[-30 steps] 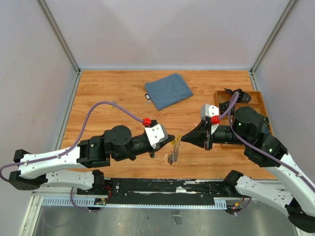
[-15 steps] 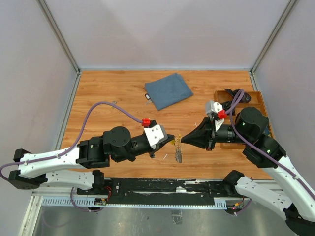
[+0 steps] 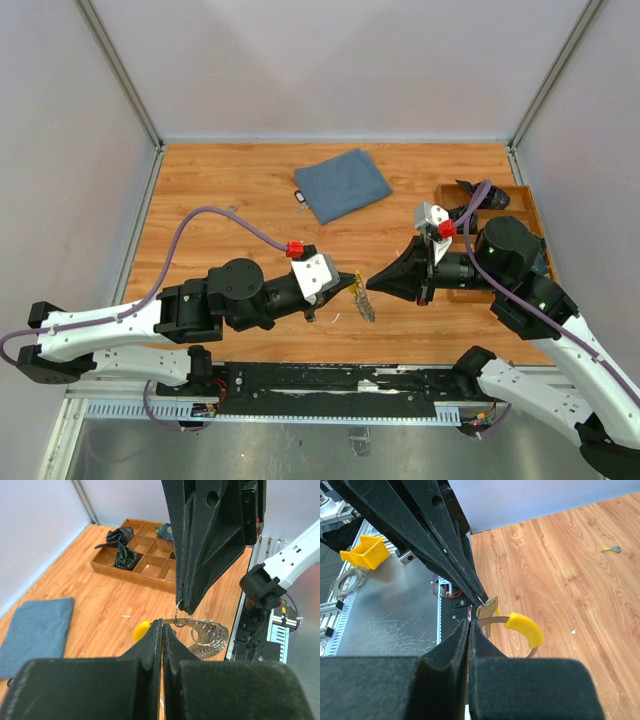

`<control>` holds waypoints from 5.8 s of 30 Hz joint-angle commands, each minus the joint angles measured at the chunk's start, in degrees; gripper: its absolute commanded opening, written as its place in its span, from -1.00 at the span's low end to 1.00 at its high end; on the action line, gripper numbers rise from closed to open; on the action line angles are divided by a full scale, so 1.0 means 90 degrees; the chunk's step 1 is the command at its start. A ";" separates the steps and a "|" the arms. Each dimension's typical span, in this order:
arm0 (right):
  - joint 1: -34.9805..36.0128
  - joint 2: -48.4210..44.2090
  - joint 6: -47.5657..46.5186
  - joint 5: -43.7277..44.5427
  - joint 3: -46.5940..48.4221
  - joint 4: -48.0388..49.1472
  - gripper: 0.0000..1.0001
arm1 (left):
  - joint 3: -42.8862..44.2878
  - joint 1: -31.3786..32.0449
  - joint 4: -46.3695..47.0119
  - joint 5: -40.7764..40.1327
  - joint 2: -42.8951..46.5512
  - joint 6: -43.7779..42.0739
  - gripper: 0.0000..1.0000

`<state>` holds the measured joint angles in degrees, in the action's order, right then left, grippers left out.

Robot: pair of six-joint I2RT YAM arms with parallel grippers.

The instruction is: Put the keys on the keyring

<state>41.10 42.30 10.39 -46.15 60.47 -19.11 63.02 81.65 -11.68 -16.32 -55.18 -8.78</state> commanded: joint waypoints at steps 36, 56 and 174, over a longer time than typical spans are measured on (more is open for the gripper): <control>-0.0065 -0.0104 0.0458 0.0622 -0.0117 0.0499 -0.99 | 0.0197 0.0215 0.0241 -0.0140 -0.0031 -0.0062 -0.99; -0.0073 -0.0297 0.0932 0.0844 -0.0345 0.1020 -0.99 | 0.0182 0.0215 0.0252 -0.0200 -0.0090 -0.0055 -0.99; -0.0060 -0.1537 -0.0573 0.0073 -0.0741 0.2157 -0.54 | -0.0747 0.0220 0.2860 0.0492 0.0044 0.1345 -0.99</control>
<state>41.06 29.21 10.35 -45.04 49.25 5.52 53.30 83.11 17.50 -10.94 -55.44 4.25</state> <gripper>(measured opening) 0.122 0.019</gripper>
